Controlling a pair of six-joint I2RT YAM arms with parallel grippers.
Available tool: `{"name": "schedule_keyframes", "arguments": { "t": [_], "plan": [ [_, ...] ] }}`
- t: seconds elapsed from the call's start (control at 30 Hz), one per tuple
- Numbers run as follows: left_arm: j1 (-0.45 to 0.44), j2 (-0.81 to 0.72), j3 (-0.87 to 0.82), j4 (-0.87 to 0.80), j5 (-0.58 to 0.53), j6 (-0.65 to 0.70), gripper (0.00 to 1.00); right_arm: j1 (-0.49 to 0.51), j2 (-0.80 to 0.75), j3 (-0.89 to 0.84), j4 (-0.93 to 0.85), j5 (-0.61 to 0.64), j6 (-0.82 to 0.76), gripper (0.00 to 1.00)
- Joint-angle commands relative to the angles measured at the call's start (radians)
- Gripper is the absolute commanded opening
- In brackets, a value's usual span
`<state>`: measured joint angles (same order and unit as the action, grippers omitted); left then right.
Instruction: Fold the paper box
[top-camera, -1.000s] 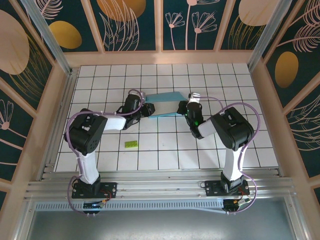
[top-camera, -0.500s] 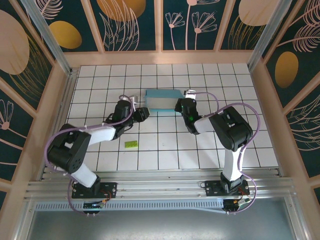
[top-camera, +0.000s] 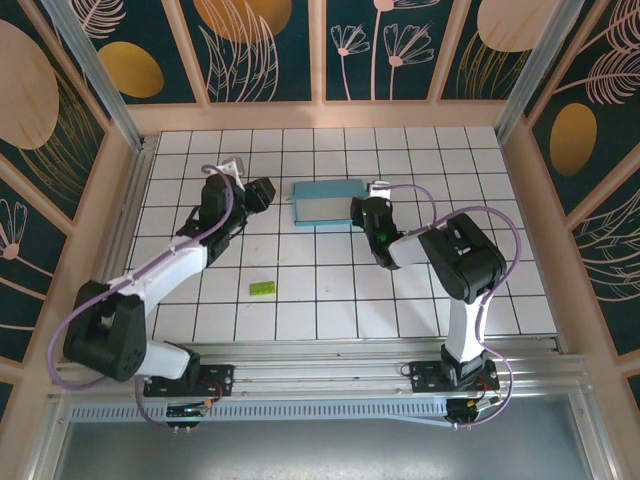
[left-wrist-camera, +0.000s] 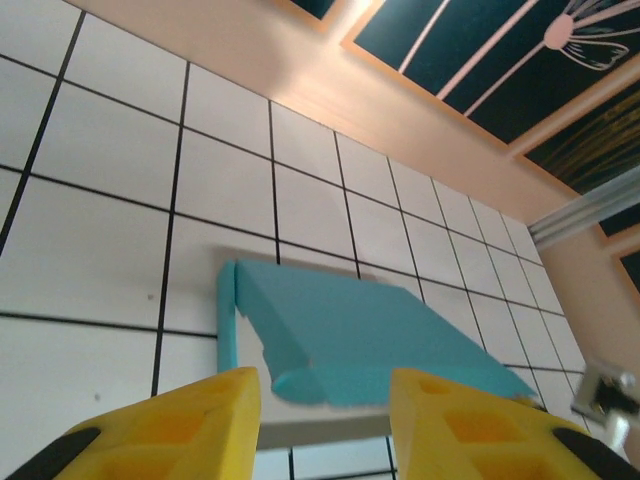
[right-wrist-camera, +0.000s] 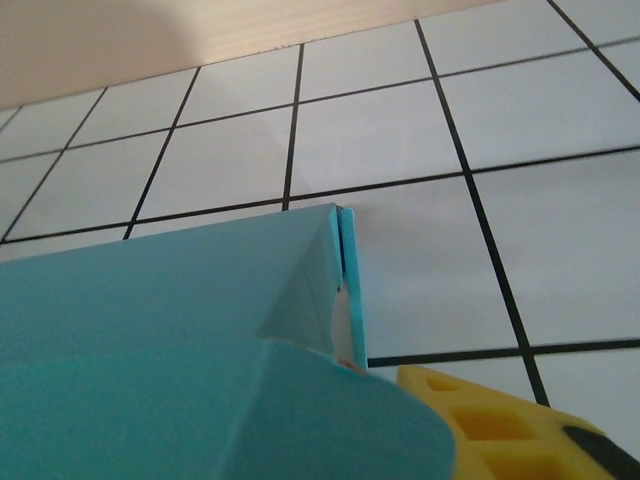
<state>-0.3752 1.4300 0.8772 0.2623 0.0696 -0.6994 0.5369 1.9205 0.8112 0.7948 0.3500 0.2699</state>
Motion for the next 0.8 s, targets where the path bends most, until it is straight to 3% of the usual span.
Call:
{"name": "schedule_keyframes", "arguments": {
  "t": [0.0,0.13,0.23,0.4,0.5,0.63,0.77],
  "plan": [
    [0.019,0.111,0.089,-0.065,0.041,0.02,0.38,0.005,-0.076,-0.039,0.02,-0.035,0.009,0.52],
    [0.029,0.209,0.181,-0.074,0.07,0.015,0.38,0.005,-0.172,-0.113,0.015,-0.096,0.012,0.87],
    [0.035,0.248,0.208,-0.072,0.071,0.003,0.39,0.005,-0.265,-0.179,0.002,-0.163,0.012,0.99],
    [0.042,0.321,0.257,-0.08,0.125,-0.024,0.39,-0.009,-0.48,-0.22,-0.154,-0.299,0.045,0.99],
    [0.042,0.368,0.292,-0.076,0.191,-0.049,0.41,-0.064,-0.571,-0.157,-0.308,-0.407,0.132,0.97],
    [0.04,0.431,0.342,-0.107,0.23,-0.037,0.42,-0.19,-0.488,0.073,-0.573,-0.625,0.232,0.89],
    [0.033,0.464,0.365,-0.111,0.27,-0.038,0.42,-0.226,-0.311,0.321,-0.802,-0.652,0.152,0.81]
  ]
}}
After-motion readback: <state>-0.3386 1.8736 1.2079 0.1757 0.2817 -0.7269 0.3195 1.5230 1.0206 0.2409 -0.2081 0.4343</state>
